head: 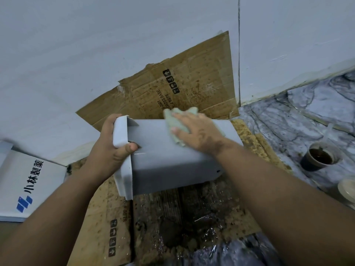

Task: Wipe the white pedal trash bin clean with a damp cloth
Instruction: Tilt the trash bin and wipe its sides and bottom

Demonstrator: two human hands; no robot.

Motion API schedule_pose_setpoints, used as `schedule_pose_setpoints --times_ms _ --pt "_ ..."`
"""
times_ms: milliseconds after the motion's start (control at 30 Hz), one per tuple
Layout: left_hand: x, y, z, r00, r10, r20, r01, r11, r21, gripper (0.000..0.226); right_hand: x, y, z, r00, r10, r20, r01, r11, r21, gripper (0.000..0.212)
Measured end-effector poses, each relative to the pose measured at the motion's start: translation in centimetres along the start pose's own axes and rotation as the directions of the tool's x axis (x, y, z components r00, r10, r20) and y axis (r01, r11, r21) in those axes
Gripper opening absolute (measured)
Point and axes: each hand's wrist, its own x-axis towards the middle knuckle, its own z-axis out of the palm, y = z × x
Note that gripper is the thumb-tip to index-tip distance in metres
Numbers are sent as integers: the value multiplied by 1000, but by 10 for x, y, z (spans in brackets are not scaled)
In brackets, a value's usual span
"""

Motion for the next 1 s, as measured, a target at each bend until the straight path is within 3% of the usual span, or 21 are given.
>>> schedule_pose_setpoints --times_ms 133,233,300,433,567,633,733,867,933,1000 --pt "2 2 2 1000 -9 19 9 1000 -14 77 -24 67 -17 963 259 -70 -258 966 23 59" --pt "3 3 4 1000 0 24 0 1000 -21 82 -31 57 -14 939 331 -96 -333 943 3 69" --pt "4 1 3 1000 -7 17 7 1000 -14 87 -24 19 -11 965 244 -97 -245 970 0 74" --pt "5 -1 0 1000 11 10 -11 1000 -27 92 -17 -78 5 995 -90 -41 89 996 -18 73" --pt "8 -7 -4 1000 -2 7 3 999 -39 91 -23 -73 11 973 -231 -24 229 971 -75 73" --pt "10 -13 -4 999 -43 -8 43 999 -17 87 -23 -38 4 980 -197 -31 193 978 -83 72" --pt "13 -12 -1 997 -68 -32 68 997 -22 88 -31 32 -10 997 50 -55 -52 998 -19 71" --pt "16 -6 8 998 -42 -56 41 999 -16 96 -48 78 -13 954 298 -39 -298 954 9 81" --pt "19 -3 12 997 -42 -65 41 999 -12 95 -43 57 -8 964 260 -62 -260 966 13 82" --pt "22 -2 13 996 -50 -73 49 999 -16 95 -36 13 -4 993 90 -80 -90 996 -4 78"
